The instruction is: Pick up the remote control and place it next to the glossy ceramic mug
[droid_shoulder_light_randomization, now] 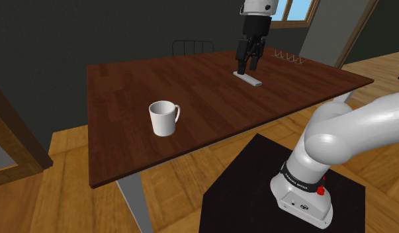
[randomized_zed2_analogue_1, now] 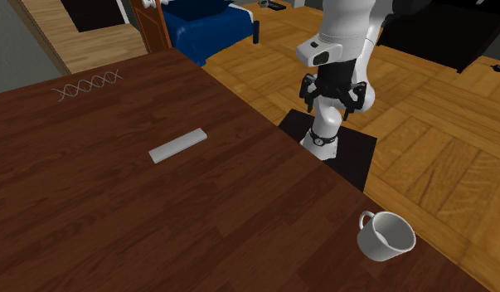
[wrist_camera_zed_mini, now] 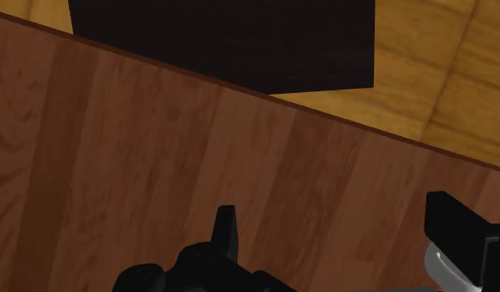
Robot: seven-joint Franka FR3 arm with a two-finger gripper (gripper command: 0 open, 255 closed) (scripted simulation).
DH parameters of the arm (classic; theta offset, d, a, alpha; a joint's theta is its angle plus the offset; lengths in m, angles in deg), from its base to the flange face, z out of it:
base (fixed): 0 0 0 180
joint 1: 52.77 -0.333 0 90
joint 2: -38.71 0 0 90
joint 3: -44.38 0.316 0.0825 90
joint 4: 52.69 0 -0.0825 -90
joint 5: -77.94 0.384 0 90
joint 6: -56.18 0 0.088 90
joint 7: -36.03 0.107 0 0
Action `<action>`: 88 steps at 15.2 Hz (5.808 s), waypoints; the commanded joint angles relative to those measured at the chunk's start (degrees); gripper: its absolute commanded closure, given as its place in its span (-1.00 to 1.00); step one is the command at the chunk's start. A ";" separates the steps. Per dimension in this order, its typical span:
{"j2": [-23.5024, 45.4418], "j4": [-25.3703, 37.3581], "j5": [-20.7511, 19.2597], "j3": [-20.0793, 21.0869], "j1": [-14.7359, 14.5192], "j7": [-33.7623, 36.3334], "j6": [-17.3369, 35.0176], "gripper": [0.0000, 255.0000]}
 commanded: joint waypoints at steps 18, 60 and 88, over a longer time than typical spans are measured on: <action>20.53 3.88 -9.96 -15.39 6.39 -14.70 18.54 -1.00; 65.03 32.24 5.73 -27.67 16.61 -38.02 34.63 1.00; 60.75 44.74 2.75 -28.92 16.35 -36.09 18.50 1.00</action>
